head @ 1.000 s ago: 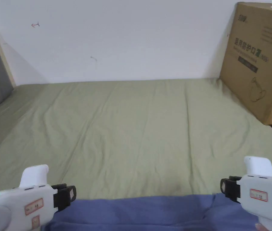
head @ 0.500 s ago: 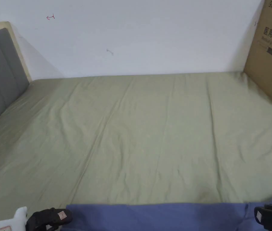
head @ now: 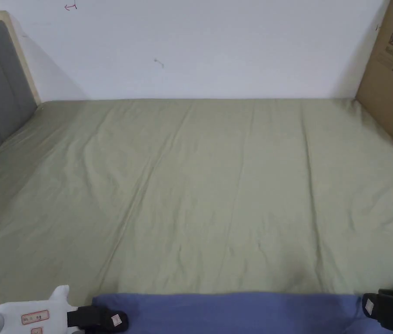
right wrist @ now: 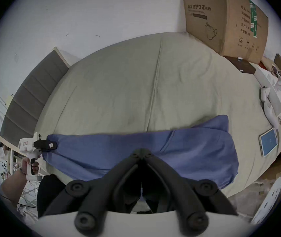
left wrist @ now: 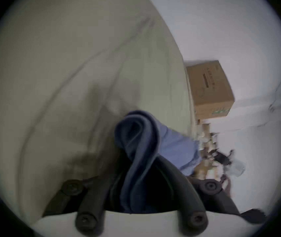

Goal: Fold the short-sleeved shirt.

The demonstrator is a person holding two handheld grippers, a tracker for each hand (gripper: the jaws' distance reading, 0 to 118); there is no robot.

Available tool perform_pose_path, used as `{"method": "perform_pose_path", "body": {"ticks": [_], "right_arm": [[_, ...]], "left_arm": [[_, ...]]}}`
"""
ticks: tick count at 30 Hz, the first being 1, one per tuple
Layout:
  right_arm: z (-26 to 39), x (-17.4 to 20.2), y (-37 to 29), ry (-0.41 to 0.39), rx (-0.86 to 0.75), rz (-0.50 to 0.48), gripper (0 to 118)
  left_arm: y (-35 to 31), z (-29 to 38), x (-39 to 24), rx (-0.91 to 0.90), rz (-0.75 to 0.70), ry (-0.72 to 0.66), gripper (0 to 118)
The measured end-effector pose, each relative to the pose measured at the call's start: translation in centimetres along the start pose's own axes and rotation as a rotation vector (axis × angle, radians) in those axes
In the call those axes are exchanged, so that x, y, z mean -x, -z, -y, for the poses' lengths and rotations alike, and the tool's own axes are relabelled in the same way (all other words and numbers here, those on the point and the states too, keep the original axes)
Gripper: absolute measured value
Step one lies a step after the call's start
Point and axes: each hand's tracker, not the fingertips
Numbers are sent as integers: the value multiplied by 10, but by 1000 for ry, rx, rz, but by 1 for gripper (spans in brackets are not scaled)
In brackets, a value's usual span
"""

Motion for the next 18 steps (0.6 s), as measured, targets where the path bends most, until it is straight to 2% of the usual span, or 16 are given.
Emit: {"method": "perform_pose_path", "body": {"ticks": [3, 5, 7, 10, 12, 14, 16, 18], "right_arm": [[-5, 2, 2, -4, 3, -14, 0], [-17, 4, 12, -38, 2, 30, 0], [-33, 3, 23, -80, -29, 73, 0], [-54, 2, 38, -114, -83, 175, 0], [-64, 2, 42, -106, -90, 172, 0], [-69, 1, 44, -77, -97, 128, 0], [-70, 2, 46, -79, -91, 121, 0], [-67, 5, 44, -86, -85, 111, 0]], "left_arm": [[-21, 4, -15, -62, -155, 146, 9], [-43, 11, -25, -129, -257, 197, 9], [-61, 15, -39, -198, -400, 224, 9], [-78, 28, -59, -274, -648, 340, 9], [-79, 38, -78, -311, -766, 415, 9], [-70, 52, -102, -316, -804, 454, 9], [-52, 59, -126, -303, -783, 465, 9], [-29, 65, -149, -239, -642, 471, 9]]}}
